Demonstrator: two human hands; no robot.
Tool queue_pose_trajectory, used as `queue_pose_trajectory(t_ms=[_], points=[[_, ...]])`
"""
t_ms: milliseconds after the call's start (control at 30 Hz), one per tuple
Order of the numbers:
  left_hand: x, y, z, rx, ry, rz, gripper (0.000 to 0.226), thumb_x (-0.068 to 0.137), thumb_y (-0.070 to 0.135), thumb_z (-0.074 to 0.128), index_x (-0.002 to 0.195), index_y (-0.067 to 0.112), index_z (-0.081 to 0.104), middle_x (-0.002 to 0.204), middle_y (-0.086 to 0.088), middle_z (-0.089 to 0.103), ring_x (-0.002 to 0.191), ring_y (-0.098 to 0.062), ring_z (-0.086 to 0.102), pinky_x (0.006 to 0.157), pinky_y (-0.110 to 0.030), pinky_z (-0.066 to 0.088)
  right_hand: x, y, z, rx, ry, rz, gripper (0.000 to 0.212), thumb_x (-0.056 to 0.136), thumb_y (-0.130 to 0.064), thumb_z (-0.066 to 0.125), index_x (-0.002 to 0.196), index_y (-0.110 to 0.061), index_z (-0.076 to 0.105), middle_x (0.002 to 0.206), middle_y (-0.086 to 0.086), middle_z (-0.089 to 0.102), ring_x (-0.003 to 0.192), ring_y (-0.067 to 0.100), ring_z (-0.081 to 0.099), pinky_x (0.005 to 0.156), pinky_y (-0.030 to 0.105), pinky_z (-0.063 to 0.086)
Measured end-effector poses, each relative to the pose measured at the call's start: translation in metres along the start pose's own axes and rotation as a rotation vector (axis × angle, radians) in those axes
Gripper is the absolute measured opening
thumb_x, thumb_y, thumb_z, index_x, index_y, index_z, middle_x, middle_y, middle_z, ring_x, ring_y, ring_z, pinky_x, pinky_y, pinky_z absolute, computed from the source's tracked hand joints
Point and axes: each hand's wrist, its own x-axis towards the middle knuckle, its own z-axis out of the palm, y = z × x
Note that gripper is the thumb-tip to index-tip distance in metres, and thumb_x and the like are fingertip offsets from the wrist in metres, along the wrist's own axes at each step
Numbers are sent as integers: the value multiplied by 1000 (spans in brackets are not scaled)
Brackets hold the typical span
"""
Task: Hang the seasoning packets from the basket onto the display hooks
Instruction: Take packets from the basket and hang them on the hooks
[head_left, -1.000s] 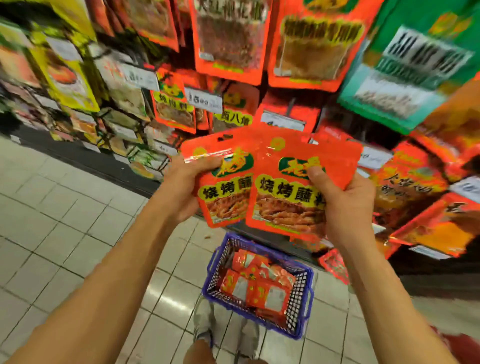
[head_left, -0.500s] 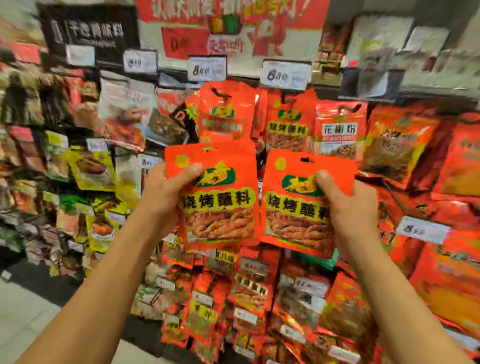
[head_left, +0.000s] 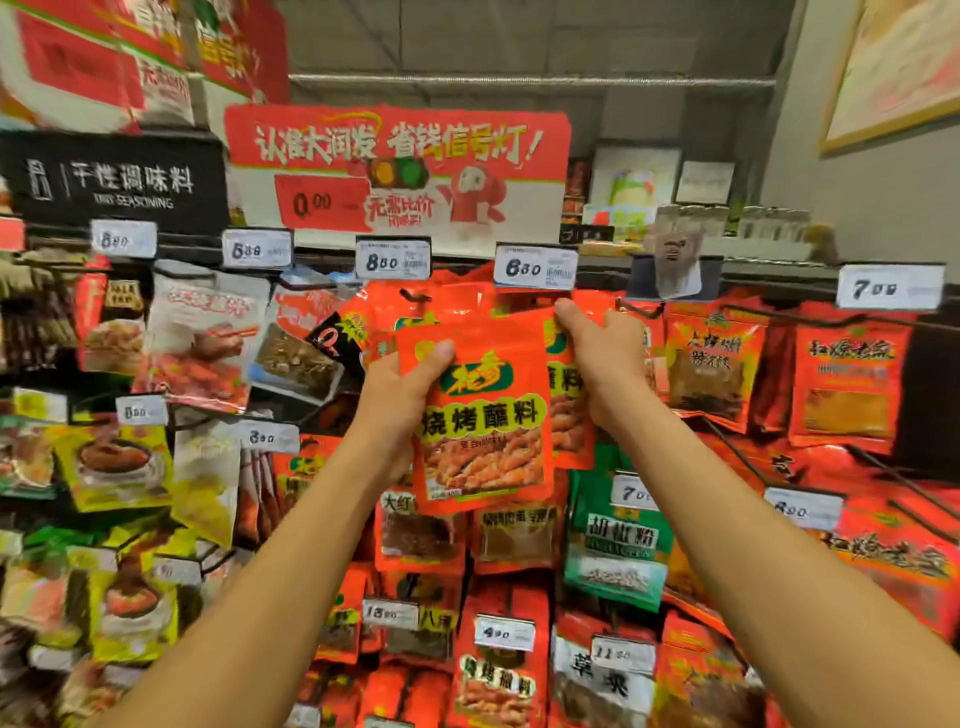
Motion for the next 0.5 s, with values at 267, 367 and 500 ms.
queue_pose_trajectory(t_ms=[267, 367, 500], points=[[13, -12, -6, 38, -56, 38, 9, 89, 28, 74, 83, 26, 80, 94, -7, 79, 85, -24, 76, 77, -41, 61, 17, 8, 19, -19, 85, -9, 28, 79, -25, 70, 54, -19, 59, 56, -7, 60, 58, 17, 53, 59, 33, 40], [18, -16, -9, 49, -58, 37, 10, 89, 27, 75, 82, 23, 80, 94, -8, 79, 85, -25, 76, 78, -42, 61, 21, 12, 24, -56, 107, 4, 29, 78, -21, 69, 49, -27, 64, 50, -12, 57, 57, 17, 51, 58, 33, 38], [25, -21, -16, 69, -63, 47, 15, 93, 24, 71, 81, 21, 80, 93, -7, 79, 86, -24, 76, 83, -43, 62, 28, 29, 23, -93, 134, 23, 25, 79, -25, 70, 54, -26, 65, 63, -2, 67, 63, 27, 62, 60, 37, 49]])
